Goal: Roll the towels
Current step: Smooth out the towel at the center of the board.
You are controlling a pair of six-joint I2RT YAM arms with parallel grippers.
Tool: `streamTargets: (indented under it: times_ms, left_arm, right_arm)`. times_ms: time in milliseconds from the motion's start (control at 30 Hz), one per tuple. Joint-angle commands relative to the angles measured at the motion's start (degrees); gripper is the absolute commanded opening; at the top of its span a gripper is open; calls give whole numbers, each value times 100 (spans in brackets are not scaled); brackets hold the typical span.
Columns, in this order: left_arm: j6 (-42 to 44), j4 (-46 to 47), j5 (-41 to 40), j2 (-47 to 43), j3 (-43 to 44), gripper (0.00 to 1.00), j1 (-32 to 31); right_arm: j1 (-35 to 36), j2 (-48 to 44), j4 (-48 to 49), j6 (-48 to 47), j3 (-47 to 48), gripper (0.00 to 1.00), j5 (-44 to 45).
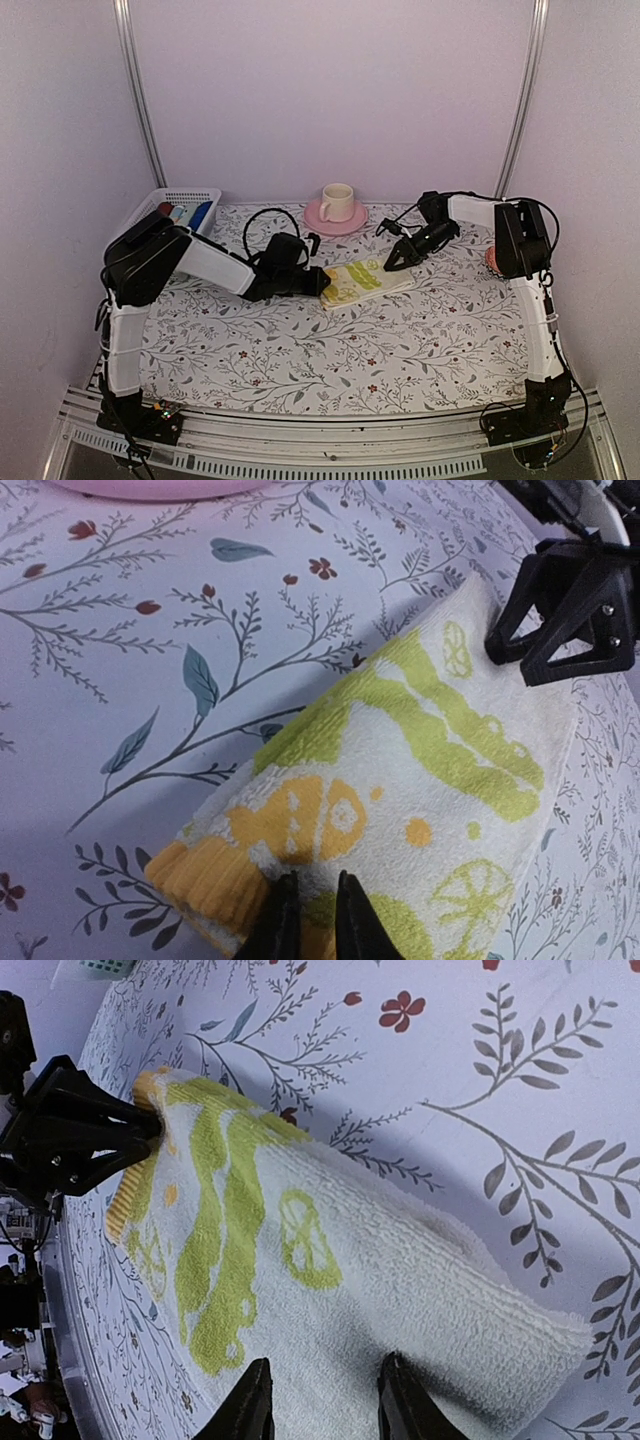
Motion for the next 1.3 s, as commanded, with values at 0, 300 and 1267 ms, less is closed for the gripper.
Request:
streamTargets:
  times_ms: [0, 300, 1267]
  left_arm:
    - [120, 43, 170, -436, -102, 22, 82]
    - [217, -11, 381, -406, 369, 29, 73]
    - [251, -519, -115, 305, 593, 26, 223]
  right_arm:
    - [-26, -181, -263, -141, 176, 37, -193]
    - [-30, -622, 119, -42, 550, 38, -527]
    - [-158, 239, 642, 823, 501, 40, -58]
